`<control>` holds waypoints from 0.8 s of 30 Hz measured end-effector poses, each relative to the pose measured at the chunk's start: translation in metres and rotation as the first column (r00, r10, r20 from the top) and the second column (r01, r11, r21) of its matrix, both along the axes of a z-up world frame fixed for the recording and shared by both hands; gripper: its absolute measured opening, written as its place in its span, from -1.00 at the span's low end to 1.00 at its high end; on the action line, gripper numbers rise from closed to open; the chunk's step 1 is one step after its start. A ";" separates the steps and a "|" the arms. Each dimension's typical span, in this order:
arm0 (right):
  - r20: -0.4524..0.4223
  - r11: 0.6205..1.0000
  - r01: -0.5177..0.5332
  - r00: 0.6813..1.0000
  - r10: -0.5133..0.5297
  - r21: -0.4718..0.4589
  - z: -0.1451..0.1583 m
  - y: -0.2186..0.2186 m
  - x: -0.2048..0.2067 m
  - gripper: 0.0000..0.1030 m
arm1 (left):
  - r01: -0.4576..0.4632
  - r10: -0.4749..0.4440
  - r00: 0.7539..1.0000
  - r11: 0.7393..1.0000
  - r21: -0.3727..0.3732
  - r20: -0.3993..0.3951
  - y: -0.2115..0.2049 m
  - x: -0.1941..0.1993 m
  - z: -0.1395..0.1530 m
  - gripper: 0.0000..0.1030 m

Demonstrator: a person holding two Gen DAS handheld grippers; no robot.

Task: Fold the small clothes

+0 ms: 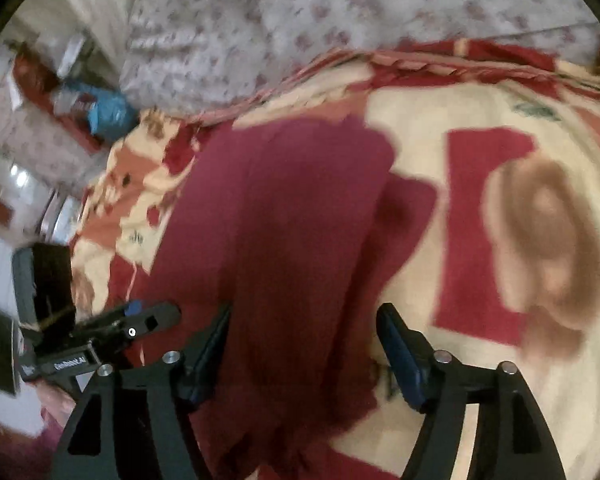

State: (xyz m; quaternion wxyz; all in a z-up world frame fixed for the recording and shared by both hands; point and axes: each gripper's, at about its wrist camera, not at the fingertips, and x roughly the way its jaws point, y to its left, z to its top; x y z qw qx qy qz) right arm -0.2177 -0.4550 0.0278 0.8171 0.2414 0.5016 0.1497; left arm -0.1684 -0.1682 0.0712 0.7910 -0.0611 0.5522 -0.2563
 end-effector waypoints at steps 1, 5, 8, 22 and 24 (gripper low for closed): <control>0.022 1.000 0.019 1.000 -0.019 -0.017 0.008 -0.004 -0.003 0.38 | -0.007 0.006 0.999 1.000 0.026 0.039 -0.001 -0.002 0.006 0.26; 0.132 0.994 0.043 0.991 -0.029 -0.102 0.041 0.001 -0.017 0.38 | -0.036 0.022 0.987 0.996 0.084 0.159 -0.006 -0.007 0.020 0.47; 0.184 0.990 0.025 0.983 0.001 -0.141 0.052 0.022 -0.023 0.38 | -0.058 0.033 0.981 0.990 0.129 0.193 -0.014 -0.007 0.018 0.47; 0.084 0.946 -0.033 0.994 0.063 -0.323 0.013 0.052 -0.022 0.25 | -0.088 0.015 0.953 0.970 0.228 0.302 -0.027 -0.023 0.018 0.47; 0.093 0.945 -0.011 0.995 0.043 -0.326 0.019 0.051 -0.027 0.25 | -0.094 0.011 0.947 0.965 0.243 0.322 -0.029 -0.025 0.021 0.47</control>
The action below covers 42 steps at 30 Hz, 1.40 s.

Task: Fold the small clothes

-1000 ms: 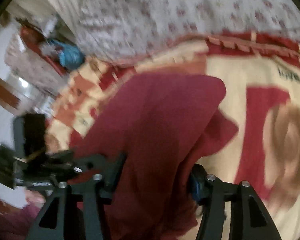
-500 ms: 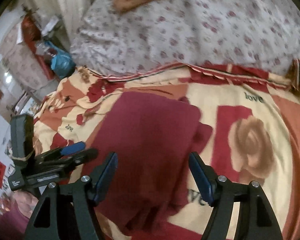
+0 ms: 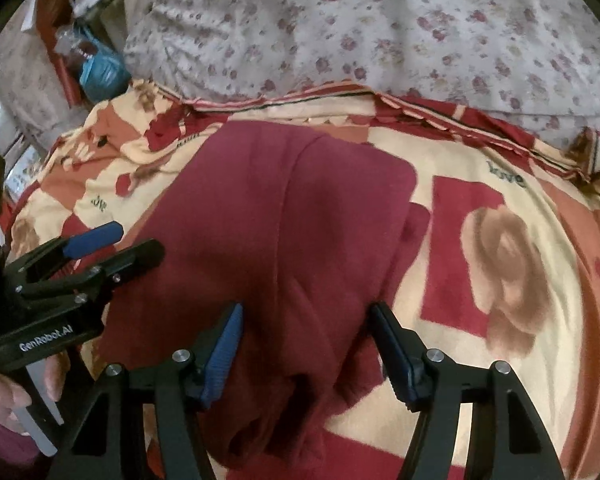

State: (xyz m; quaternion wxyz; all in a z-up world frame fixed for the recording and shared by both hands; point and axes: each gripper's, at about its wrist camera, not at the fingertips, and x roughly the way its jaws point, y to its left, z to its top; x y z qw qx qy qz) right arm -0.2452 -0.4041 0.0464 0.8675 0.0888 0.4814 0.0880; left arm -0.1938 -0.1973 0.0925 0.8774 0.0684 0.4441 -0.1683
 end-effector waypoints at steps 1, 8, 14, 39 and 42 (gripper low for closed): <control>0.011 1.000 0.013 1.000 -0.013 -0.006 0.003 0.000 -0.003 0.25 | -0.006 0.005 1.000 1.000 0.017 0.020 -0.001 -0.002 0.002 0.47; 0.056 0.991 0.090 0.995 -0.084 -0.100 0.021 0.007 -0.011 0.37 | -0.047 0.042 0.995 0.998 0.048 0.095 0.002 -0.007 0.016 0.47; 0.071 0.985 0.135 0.989 -0.128 -0.104 0.026 0.009 -0.009 0.55 | -0.062 0.057 0.993 0.997 0.041 0.104 0.007 -0.008 0.021 0.47; 0.058 0.986 0.141 0.989 -0.137 -0.085 0.020 0.024 -0.001 0.64 | -0.098 0.094 0.990 0.995 0.031 0.109 0.013 -0.004 0.018 0.47; 0.055 0.986 0.142 0.989 -0.138 -0.088 0.020 0.025 0.000 0.64 | -0.102 0.099 0.990 0.994 0.026 0.105 0.014 -0.002 0.017 0.47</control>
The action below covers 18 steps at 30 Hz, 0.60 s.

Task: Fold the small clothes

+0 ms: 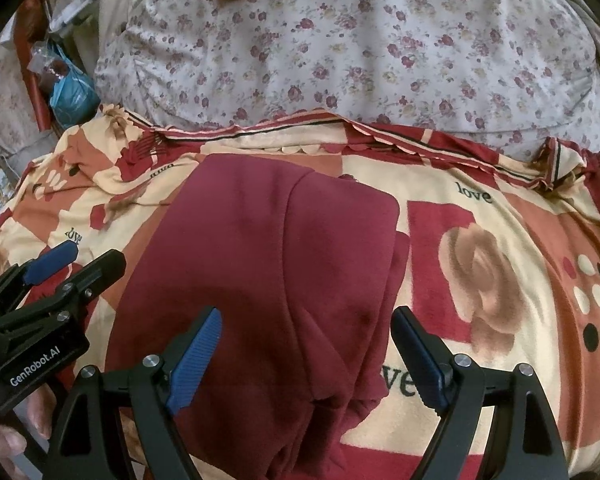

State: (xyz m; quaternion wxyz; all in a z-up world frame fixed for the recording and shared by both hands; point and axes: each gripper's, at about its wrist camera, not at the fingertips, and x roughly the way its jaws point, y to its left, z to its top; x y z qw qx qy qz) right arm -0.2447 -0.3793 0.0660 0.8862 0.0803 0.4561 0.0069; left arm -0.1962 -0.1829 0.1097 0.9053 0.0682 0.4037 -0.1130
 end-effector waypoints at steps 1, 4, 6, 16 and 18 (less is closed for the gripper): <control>0.000 1.000 0.000 1.000 0.000 0.000 0.000 0.001 0.001 0.64 | 0.000 0.000 1.000 1.000 -0.005 -0.002 0.000 0.001 0.000 0.47; -0.004 1.000 0.000 1.000 0.000 0.001 -0.001 0.001 0.001 0.64 | 0.000 0.000 1.000 1.000 -0.007 -0.004 0.000 0.002 -0.001 0.47; -0.008 1.000 -0.002 1.000 0.002 0.002 -0.002 0.000 0.004 0.64 | -0.001 0.001 1.000 1.000 -0.007 -0.007 0.000 0.002 -0.001 0.47; -0.006 1.000 -0.009 1.000 0.009 0.004 -0.002 0.004 0.008 0.65 | -0.005 0.005 1.000 1.000 -0.015 -0.023 0.002 0.005 -0.006 0.47; -0.008 1.000 -0.009 1.000 0.009 0.005 -0.002 0.004 0.009 0.65 | -0.008 0.007 1.000 1.000 -0.019 -0.027 0.003 0.006 -0.006 0.47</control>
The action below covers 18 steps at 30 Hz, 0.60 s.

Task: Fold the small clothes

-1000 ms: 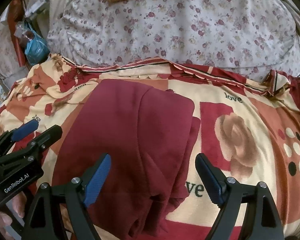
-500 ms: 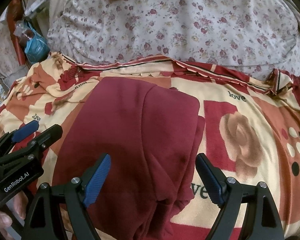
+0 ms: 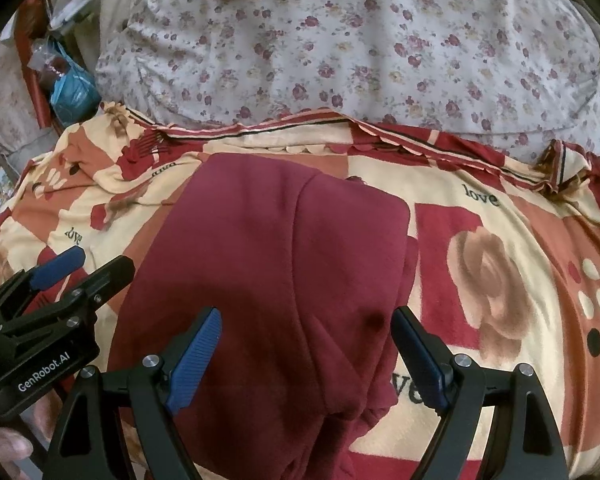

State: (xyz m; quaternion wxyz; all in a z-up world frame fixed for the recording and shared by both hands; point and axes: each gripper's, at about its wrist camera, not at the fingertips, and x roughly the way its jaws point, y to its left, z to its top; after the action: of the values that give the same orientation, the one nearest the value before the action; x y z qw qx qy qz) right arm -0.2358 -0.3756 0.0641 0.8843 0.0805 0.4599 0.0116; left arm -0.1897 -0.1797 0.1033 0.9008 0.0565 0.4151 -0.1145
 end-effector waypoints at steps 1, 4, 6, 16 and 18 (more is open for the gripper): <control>-0.002 1.000 0.000 1.000 0.000 0.000 0.000 0.000 0.001 0.65 | -0.003 0.003 1.000 1.000 -0.003 -0.001 0.001 0.000 0.000 0.47; -0.004 1.000 -0.003 1.000 0.003 -0.001 -0.001 0.001 0.003 0.65 | -0.010 0.010 1.000 1.000 -0.009 -0.002 0.002 0.001 -0.001 0.47; -0.007 1.000 -0.006 1.000 0.006 -0.001 -0.002 0.002 0.003 0.65 | -0.010 0.009 1.000 1.000 -0.009 -0.004 0.002 0.002 -0.001 0.47; -0.014 1.000 -0.012 1.000 0.012 0.000 -0.005 0.003 0.007 0.65 | -0.011 0.011 1.000 1.000 -0.003 -0.009 0.004 0.005 -0.004 0.47; -0.015 1.000 -0.013 1.000 0.013 0.000 -0.006 0.003 0.008 0.65 | -0.011 0.011 1.000 1.000 -0.004 -0.010 0.005 0.006 -0.004 0.47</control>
State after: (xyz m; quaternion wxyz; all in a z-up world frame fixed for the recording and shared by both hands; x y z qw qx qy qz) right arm -0.2274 -0.3731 0.0585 0.8808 0.0774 0.4669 0.0167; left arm -0.1837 -0.1749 0.0990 0.8994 0.0519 0.4196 -0.1108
